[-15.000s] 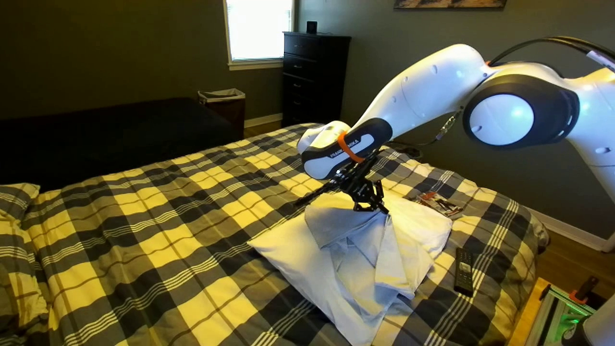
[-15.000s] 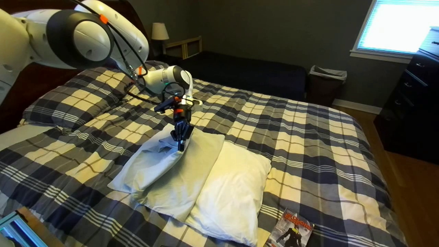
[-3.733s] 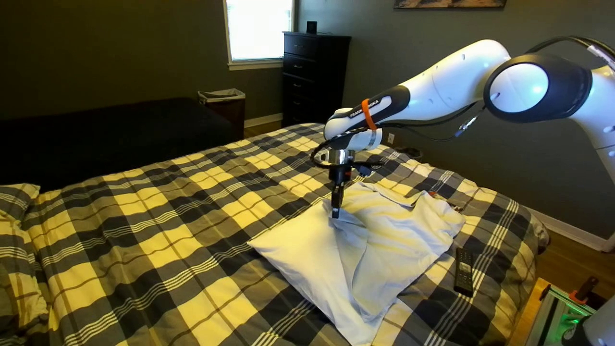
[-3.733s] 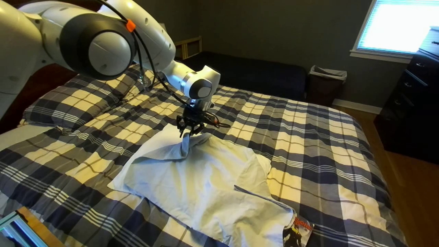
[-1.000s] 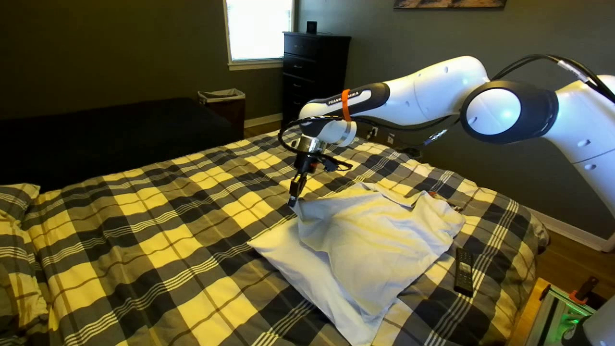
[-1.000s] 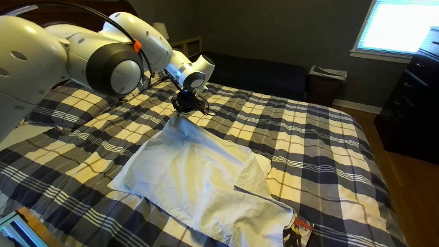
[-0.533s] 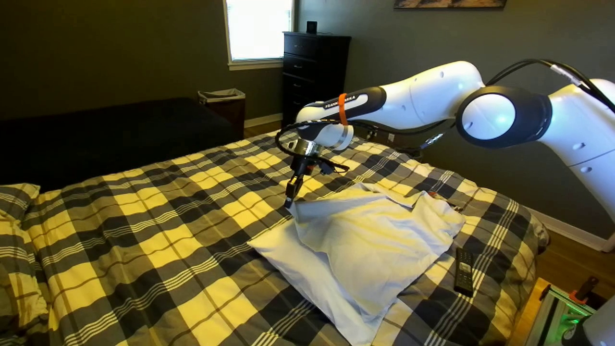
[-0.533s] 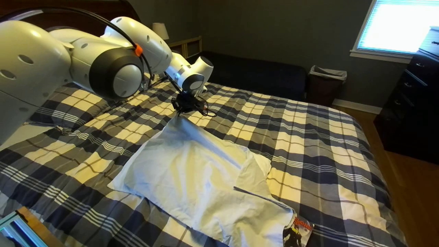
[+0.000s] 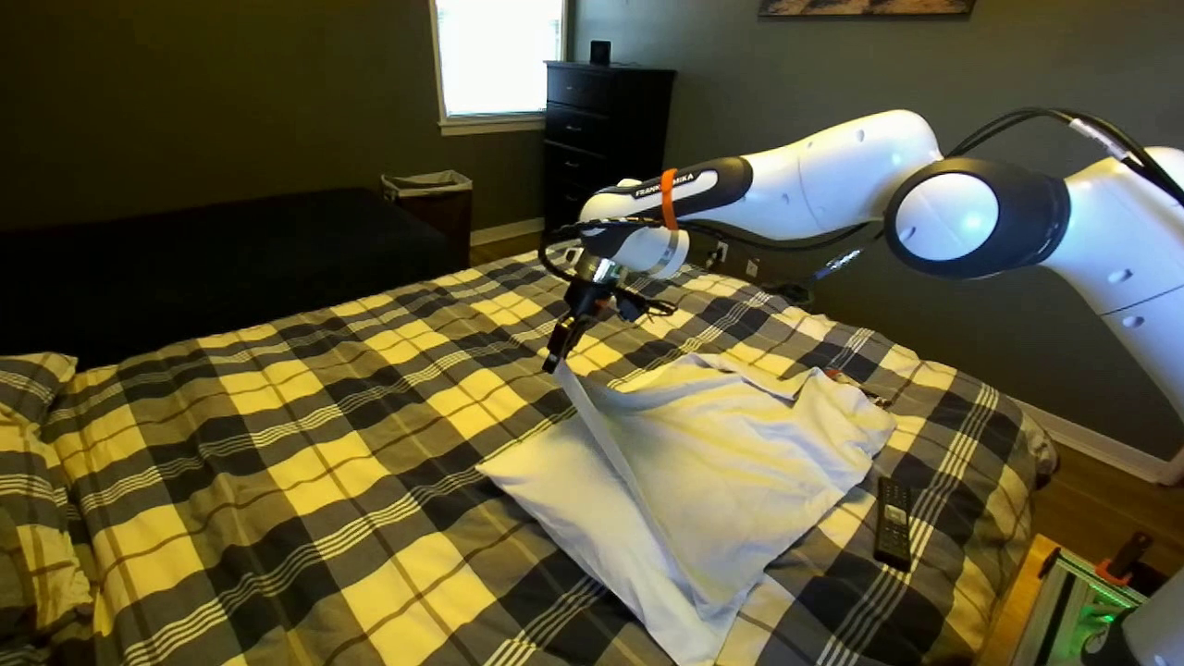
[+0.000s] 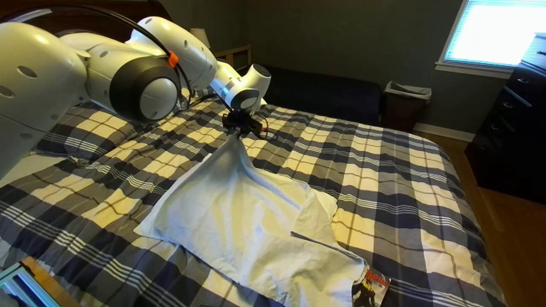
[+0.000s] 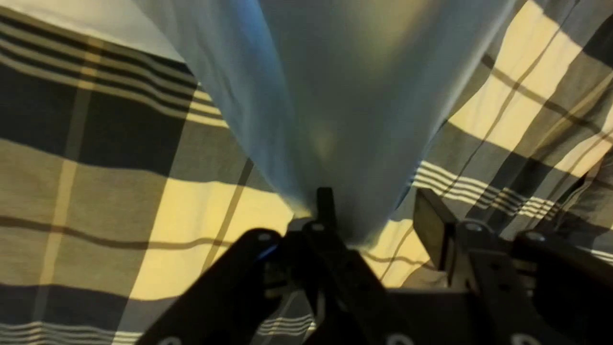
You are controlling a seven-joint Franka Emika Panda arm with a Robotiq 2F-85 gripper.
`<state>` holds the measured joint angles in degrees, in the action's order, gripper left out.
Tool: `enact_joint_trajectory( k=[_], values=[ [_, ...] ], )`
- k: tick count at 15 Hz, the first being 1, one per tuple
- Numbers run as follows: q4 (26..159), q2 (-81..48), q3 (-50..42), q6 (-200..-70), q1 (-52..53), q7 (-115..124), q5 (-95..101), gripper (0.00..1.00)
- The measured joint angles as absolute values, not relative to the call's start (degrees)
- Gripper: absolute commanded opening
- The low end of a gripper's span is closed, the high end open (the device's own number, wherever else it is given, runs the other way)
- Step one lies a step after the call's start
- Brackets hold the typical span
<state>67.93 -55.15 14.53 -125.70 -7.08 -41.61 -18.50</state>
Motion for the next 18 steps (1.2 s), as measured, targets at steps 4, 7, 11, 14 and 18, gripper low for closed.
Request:
enact_joint_trajectory(
  k=[4,7,11,14,18],
  values=[
    [72.0,-51.1,14.6,-133.5,-9.0,-41.5,-19.1,1.00],
    [75.4,-48.6,14.7,-136.8,-10.0,-41.2,-19.8,1.00],
    [82.3,-44.4,13.0,-141.1,-10.7,-34.9,-19.9,1.00],
    [89.2,-40.4,9.8,-144.2,-10.9,-28.3,-19.6,1.00],
    [97.5,-34.6,5.1,-144.2,-11.2,-20.8,-17.9,1.00]
  ],
)
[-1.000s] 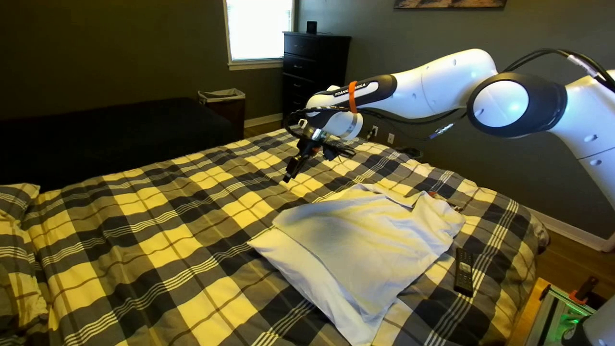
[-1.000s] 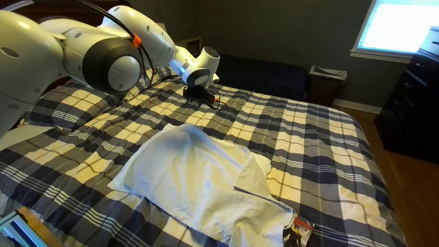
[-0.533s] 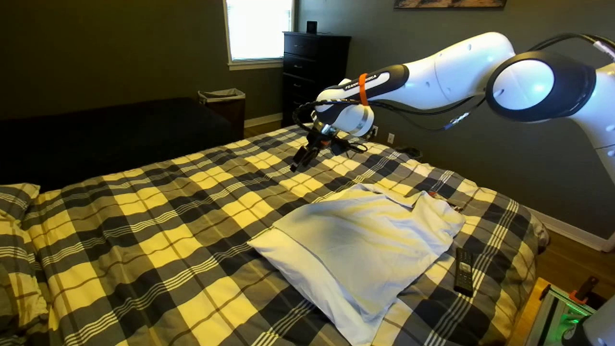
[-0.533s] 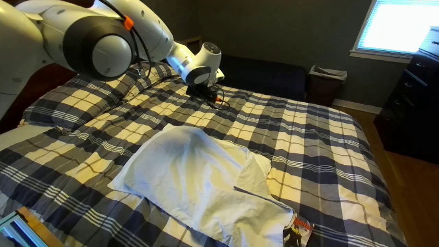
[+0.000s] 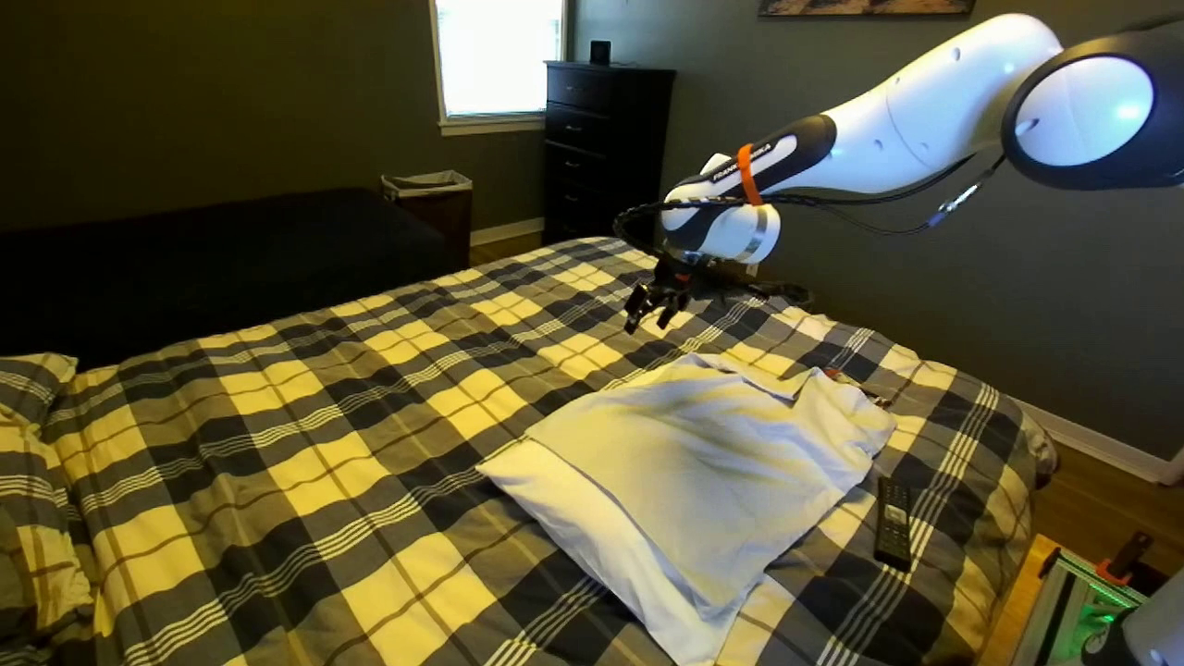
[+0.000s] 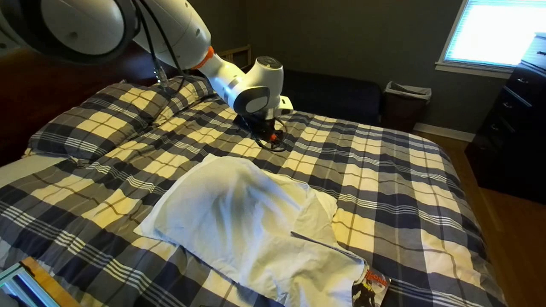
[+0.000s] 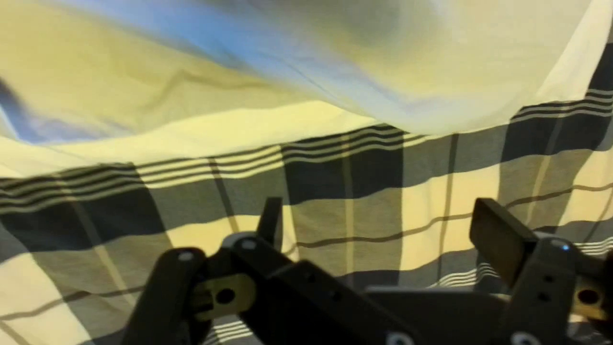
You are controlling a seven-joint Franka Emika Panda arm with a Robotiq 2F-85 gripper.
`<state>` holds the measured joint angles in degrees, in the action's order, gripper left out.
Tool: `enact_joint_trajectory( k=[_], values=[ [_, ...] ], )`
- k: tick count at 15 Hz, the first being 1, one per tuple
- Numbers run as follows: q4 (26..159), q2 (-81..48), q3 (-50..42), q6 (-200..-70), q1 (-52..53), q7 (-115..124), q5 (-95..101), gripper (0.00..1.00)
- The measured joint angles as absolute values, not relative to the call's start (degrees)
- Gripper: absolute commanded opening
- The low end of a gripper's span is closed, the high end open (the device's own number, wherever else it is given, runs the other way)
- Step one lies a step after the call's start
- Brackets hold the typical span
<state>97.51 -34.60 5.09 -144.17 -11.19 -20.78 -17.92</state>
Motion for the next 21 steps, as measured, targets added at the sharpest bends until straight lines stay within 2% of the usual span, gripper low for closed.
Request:
enact_joint_trajectory(
  k=[8,21],
  values=[
    [108.9,-24.4,-6.8,-135.8,-11.0,-4.7,-7.1,1.00],
    [109.0,-26.7,-9.5,-131.1,-15.0,-11.0,-2.8,1.00]
  ],
)
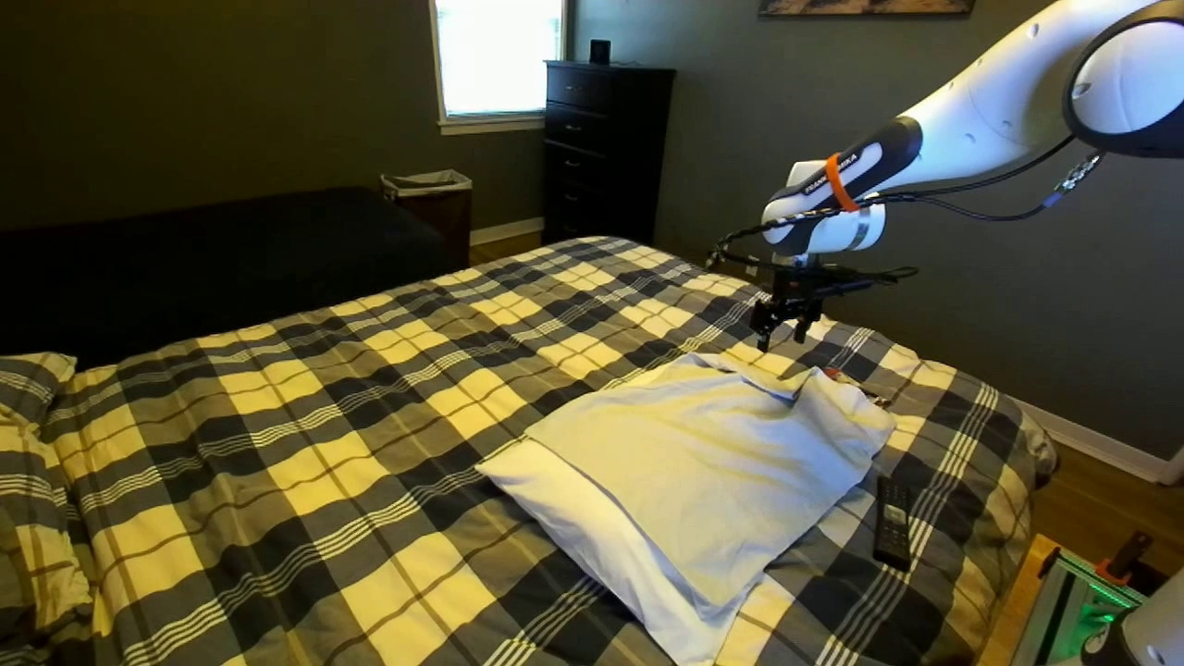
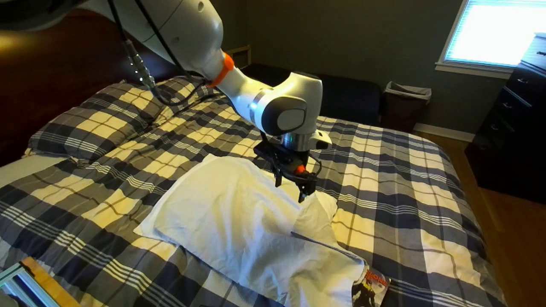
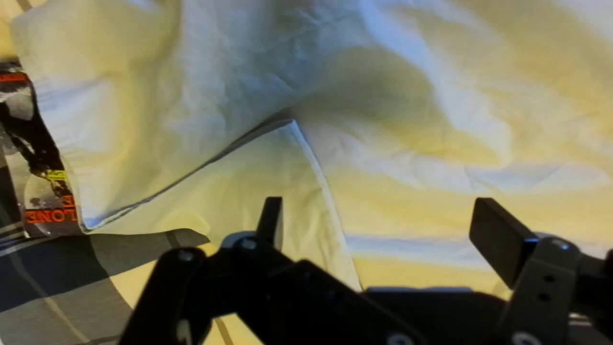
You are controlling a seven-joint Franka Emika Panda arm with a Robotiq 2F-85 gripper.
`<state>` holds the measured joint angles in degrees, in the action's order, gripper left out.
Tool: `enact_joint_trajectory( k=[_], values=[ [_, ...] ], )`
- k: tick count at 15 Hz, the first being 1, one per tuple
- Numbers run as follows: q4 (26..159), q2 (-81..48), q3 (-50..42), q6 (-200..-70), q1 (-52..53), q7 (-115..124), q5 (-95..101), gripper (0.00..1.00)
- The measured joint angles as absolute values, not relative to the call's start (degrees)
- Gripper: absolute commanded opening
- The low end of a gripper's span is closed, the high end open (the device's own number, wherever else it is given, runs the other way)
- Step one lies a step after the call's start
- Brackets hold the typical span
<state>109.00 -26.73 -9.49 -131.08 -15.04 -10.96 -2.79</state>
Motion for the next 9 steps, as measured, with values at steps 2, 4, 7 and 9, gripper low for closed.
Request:
enact_joint_trajectory(
  k=[2,4,7,9],
  values=[
    [108.8,-27.8,-10.4,-131.1,-15.3,-11.2,-0.4,1.00],
    [108.8,-28.9,-11.0,-131.6,-15.1,-10.5,2.2,1.00],
    [108.7,-30.5,-11.4,-133.1,-14.2,-8.0,6.1,1.00],
    [108.7,-31.7,-11.9,-134.6,-13.1,-5.4,8.7,1.00]
  ],
)
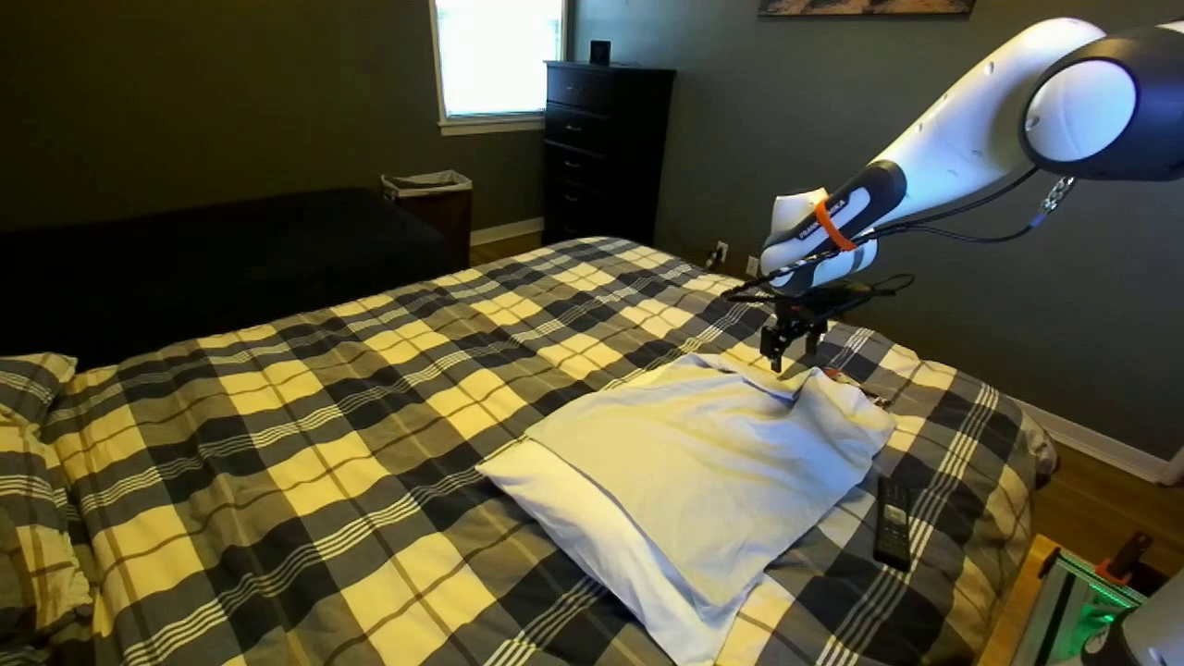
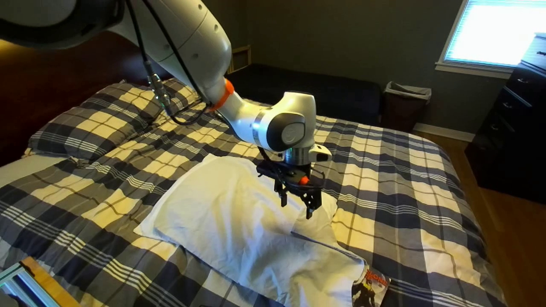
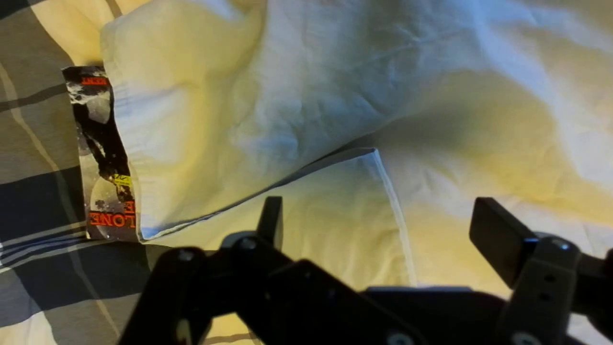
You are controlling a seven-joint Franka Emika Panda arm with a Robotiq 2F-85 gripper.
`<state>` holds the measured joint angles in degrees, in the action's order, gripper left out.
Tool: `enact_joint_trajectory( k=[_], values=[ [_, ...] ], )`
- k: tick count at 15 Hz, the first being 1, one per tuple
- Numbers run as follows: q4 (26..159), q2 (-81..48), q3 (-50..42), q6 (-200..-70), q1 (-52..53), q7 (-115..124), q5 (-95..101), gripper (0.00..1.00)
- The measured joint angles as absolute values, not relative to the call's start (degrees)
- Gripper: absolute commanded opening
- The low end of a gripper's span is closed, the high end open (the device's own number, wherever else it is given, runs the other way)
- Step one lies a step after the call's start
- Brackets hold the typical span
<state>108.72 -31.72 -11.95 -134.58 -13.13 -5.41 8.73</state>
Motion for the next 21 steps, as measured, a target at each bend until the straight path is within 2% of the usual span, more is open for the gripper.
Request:
enact_joint_trajectory(
  k=[17,18,19,21],
  values=[
    [101.4,-42.9,-15.3,-135.7,-8.4,2.4,16.9,1.00],
    [101.1,-43.3,-15.3,-135.7,-8.3,2.4,16.9,0.96],
    [100.8,-43.7,-15.3,-135.7,-8.3,2.4,16.9,0.75],
    [100.2,-44.5,-15.3,-135.7,-8.2,2.4,16.9,0.70]
  ],
)
